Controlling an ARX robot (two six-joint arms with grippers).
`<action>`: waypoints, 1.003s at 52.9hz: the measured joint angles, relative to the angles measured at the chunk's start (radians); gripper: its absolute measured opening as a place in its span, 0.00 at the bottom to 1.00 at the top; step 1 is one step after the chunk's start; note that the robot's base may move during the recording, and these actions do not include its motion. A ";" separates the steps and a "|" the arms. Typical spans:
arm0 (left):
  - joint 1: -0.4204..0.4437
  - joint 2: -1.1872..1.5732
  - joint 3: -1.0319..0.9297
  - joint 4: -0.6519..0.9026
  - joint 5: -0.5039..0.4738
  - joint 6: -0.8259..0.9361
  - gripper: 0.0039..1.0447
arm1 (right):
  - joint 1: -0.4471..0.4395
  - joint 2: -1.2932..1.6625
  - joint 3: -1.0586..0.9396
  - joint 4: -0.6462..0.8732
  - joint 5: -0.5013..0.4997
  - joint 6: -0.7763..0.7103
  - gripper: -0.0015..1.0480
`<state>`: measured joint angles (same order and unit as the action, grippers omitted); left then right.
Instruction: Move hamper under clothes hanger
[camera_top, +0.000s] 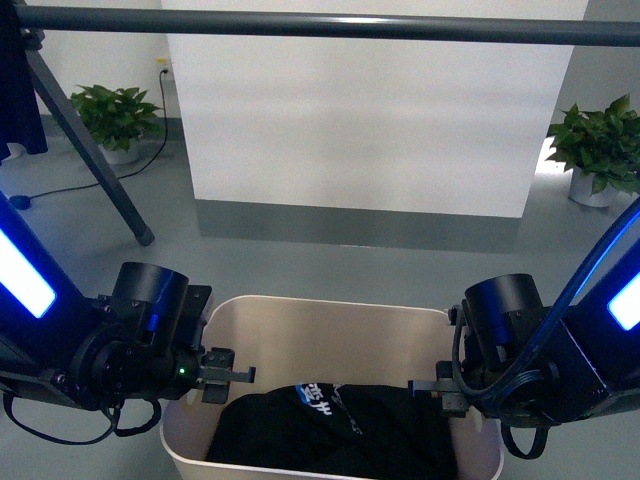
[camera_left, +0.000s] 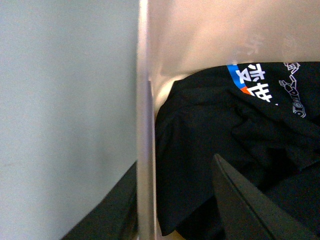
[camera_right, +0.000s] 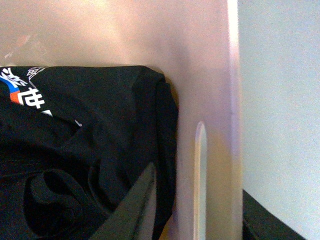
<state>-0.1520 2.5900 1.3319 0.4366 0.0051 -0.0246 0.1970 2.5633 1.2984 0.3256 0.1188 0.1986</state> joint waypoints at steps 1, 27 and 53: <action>-0.001 0.000 0.000 0.002 0.000 0.000 0.45 | 0.000 -0.002 -0.001 0.002 0.000 -0.001 0.36; -0.010 -0.214 -0.041 -0.005 0.027 0.030 0.94 | -0.003 -0.189 -0.067 0.006 0.021 -0.049 0.92; 0.008 -0.558 -0.180 0.061 0.072 0.053 0.94 | -0.003 -0.560 -0.209 0.065 0.105 -0.161 0.92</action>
<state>-0.1440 2.0319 1.1515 0.4973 0.0776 0.0280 0.1940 2.0037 1.0897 0.3908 0.2237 0.0372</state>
